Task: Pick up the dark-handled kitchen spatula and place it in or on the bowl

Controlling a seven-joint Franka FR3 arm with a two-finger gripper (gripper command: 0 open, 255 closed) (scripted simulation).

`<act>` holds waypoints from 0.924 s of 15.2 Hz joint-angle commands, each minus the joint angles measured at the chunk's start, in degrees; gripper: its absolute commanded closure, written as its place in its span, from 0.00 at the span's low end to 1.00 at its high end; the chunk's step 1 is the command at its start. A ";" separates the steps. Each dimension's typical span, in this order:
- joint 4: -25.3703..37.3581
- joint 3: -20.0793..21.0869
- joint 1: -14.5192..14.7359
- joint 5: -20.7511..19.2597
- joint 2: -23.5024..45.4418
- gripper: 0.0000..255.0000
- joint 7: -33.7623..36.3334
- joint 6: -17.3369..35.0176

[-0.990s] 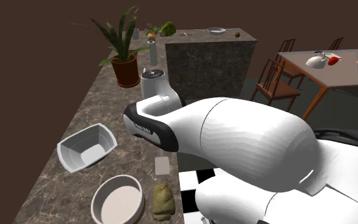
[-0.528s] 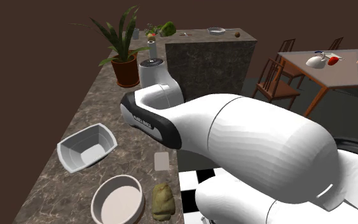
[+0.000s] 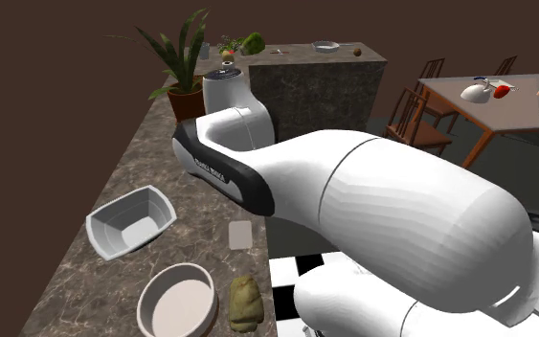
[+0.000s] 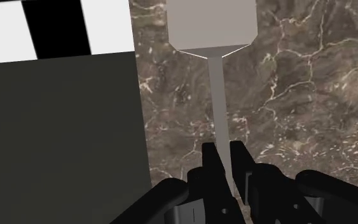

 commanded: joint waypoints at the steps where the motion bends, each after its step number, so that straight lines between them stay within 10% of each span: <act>1: 2.44 2.07 -0.09 0.32 2.40 1.00 2.13 0.26; 14: 25.33 22.30 -5.11 -6.99 26.76 1.00 23.51 2.64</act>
